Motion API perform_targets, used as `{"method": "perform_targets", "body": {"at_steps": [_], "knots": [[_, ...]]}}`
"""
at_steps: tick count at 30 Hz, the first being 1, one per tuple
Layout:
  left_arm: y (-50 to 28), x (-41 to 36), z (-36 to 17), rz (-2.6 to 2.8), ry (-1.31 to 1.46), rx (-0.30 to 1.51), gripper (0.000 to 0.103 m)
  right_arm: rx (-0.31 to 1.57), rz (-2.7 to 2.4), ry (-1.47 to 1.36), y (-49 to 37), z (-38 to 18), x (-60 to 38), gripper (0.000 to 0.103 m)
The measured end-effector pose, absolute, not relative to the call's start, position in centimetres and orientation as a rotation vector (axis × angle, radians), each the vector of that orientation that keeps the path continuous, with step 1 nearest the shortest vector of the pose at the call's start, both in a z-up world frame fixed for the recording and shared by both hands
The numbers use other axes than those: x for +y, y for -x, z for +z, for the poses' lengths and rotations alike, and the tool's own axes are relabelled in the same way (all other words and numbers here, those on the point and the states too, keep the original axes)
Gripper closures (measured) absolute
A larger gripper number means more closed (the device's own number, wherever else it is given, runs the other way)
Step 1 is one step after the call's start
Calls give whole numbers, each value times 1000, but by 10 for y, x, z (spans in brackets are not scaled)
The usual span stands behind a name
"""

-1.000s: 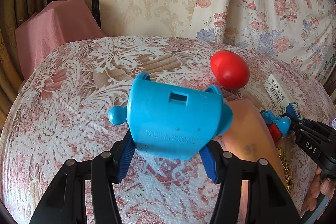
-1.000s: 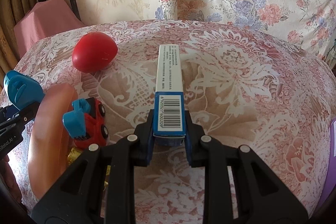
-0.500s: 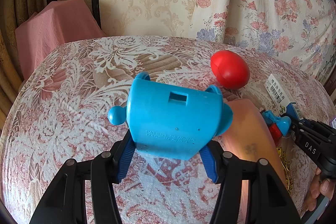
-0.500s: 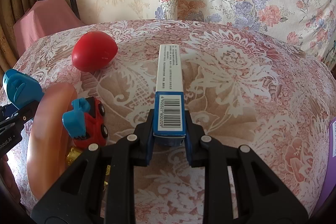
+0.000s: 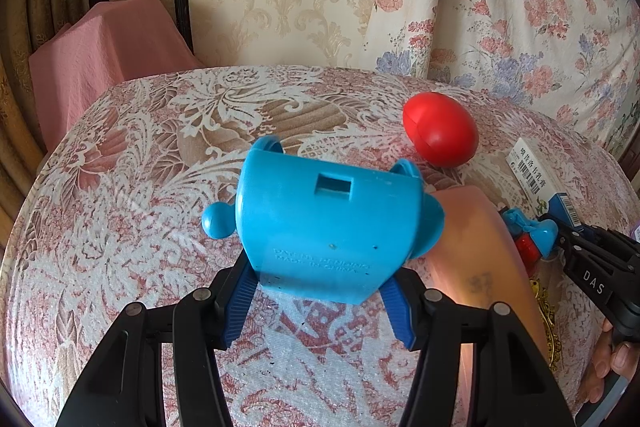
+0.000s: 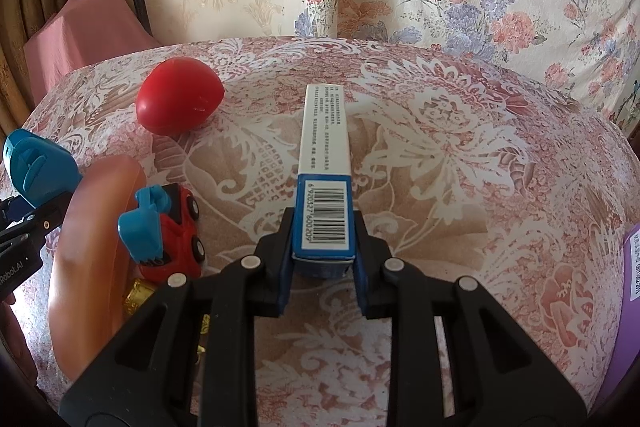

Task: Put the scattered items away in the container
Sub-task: 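Lift the blue toy with the left gripper while the right lifts the white-blue box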

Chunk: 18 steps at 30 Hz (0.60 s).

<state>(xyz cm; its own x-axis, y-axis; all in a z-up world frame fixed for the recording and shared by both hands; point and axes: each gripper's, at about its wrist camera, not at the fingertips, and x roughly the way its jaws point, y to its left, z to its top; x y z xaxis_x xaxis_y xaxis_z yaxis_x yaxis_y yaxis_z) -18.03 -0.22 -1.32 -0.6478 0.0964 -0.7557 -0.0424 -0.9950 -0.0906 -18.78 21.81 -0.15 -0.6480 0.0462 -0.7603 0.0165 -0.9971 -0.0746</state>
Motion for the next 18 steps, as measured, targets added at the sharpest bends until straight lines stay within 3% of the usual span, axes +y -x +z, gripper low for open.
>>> {"method": "perform_targets", "body": {"at_steps": [18], "knots": [[180, -1, -13, 2788, 1282, -89, 46, -132, 2829, 1302, 188, -2, 216, 76]]}}
